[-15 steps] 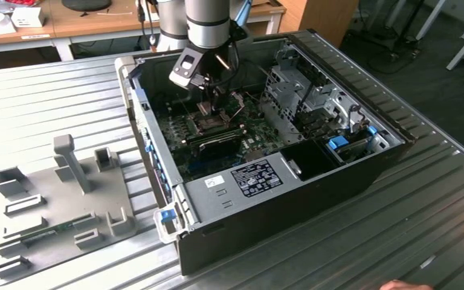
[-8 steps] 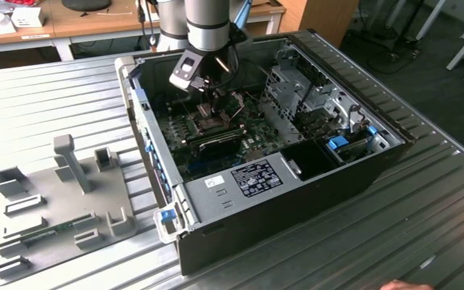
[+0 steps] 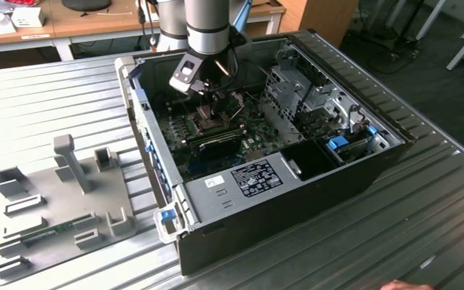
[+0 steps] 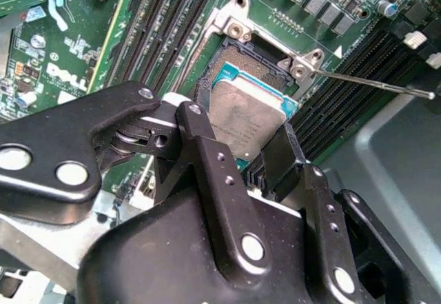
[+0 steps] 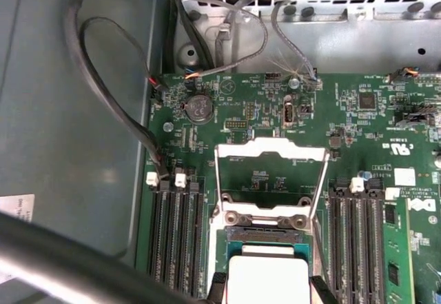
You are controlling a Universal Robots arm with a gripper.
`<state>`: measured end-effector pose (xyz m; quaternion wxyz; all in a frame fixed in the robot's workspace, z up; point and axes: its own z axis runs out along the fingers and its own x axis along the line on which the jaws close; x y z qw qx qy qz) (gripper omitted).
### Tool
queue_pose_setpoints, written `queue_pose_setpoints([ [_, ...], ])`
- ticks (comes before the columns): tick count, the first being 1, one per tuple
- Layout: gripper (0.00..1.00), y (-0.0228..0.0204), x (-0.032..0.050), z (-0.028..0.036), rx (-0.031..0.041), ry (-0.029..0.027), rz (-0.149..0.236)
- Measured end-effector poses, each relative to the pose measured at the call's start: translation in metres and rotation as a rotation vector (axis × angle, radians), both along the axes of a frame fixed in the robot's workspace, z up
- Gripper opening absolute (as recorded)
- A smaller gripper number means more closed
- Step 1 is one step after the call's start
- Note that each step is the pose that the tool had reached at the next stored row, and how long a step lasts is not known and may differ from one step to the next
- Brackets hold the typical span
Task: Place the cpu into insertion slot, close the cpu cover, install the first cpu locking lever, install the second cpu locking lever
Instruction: 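Place the cpu into insertion slot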
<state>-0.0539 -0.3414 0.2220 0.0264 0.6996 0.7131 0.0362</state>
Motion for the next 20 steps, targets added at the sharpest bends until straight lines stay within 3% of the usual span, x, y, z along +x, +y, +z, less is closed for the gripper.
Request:
queue_pose_setpoints([
  [20,0.54,0.0000,0.0000,-0.0074,-0.0001,0.0004,0.000],
])
